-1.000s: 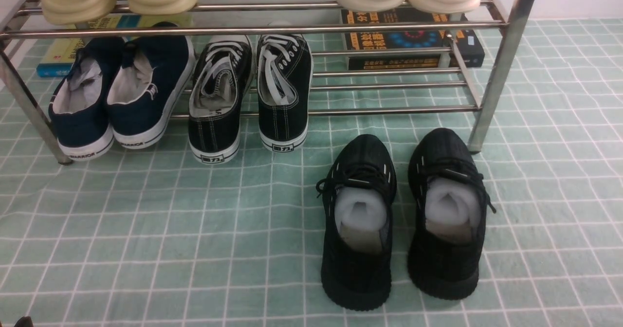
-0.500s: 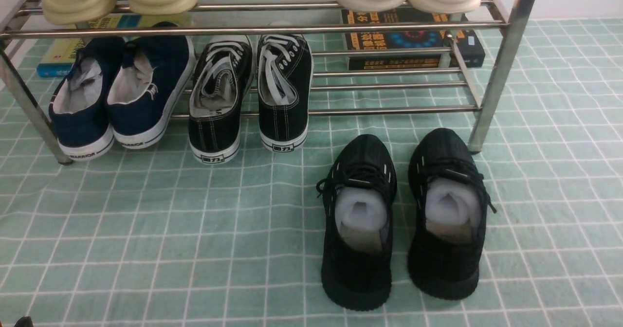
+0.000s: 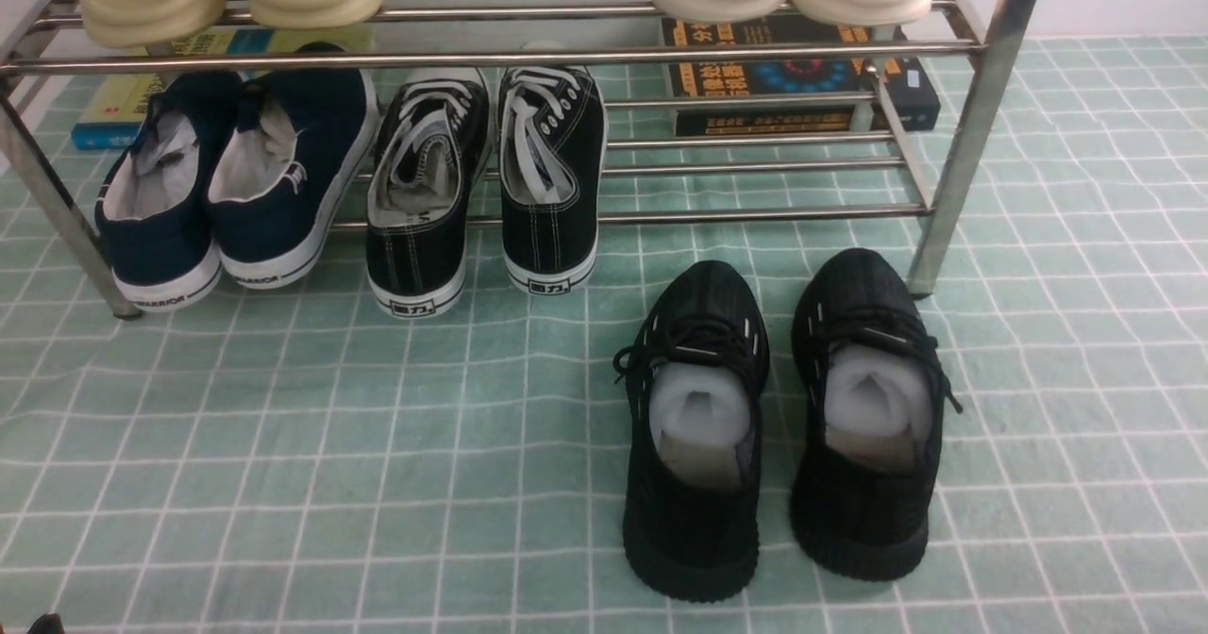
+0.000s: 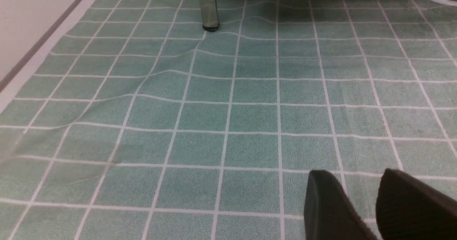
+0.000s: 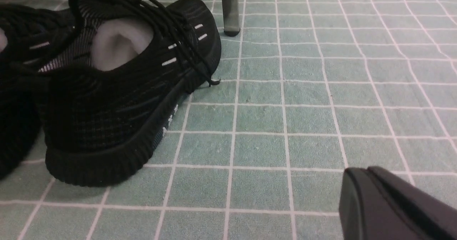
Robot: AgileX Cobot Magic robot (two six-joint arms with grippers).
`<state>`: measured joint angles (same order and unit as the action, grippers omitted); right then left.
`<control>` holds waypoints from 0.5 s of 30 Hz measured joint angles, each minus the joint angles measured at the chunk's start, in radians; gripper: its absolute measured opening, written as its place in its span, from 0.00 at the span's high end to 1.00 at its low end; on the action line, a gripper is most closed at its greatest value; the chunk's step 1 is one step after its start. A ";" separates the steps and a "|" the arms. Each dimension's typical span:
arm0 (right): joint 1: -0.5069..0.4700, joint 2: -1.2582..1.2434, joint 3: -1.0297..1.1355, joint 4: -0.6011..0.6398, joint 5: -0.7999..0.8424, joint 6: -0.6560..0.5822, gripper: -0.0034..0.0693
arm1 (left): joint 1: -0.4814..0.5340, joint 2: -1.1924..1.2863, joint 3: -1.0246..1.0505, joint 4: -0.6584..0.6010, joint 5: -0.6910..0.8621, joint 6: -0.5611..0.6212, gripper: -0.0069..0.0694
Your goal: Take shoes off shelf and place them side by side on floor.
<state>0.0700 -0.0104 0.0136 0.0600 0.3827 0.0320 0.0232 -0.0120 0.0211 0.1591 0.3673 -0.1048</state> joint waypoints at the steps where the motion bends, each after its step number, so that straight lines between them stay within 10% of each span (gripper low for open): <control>1: -0.002 0.000 0.000 0.000 0.004 0.000 0.93 | 0.000 0.000 0.000 0.000 0.000 0.000 0.59; 15: -0.066 0.000 0.000 0.000 0.007 0.000 0.91 | 0.000 0.000 0.000 0.000 0.000 0.000 0.59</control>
<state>0.0044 -0.0104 0.0136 0.0600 0.3901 0.0320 0.0232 -0.0120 0.0211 0.1591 0.3673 -0.1048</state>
